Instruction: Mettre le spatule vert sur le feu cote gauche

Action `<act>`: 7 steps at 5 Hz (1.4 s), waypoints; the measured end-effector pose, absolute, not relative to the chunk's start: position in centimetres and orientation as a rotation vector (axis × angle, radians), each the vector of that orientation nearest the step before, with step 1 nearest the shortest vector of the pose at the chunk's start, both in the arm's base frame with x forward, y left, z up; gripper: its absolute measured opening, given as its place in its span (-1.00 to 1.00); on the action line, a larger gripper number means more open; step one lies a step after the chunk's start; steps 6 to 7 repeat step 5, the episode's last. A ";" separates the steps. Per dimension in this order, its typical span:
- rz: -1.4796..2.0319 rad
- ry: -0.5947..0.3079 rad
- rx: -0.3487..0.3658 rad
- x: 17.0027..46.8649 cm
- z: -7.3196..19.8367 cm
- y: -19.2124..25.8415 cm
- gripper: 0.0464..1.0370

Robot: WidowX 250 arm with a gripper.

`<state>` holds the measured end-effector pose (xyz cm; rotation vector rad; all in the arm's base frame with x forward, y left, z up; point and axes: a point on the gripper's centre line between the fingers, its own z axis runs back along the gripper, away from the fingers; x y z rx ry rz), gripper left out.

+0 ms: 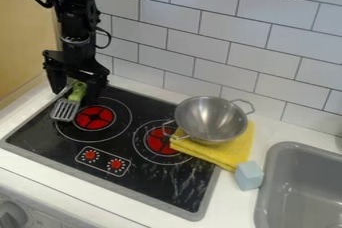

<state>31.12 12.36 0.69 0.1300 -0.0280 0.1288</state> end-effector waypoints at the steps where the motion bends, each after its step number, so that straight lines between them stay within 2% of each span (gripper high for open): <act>1: 0.130 -0.028 0.130 31.1 0.7 12.4 0.93; 2: 0.138 -0.074 0.134 31.6 2.2 12.4 0.93; 4: 0.147 -0.211 0.152 32.3 7.1 12.2 0.93; 5: 0.139 -0.240 0.155 32.1 8.2 11.6 0.93; 7: 0.139 -0.240 0.155 32.1 8.2 11.6 0.93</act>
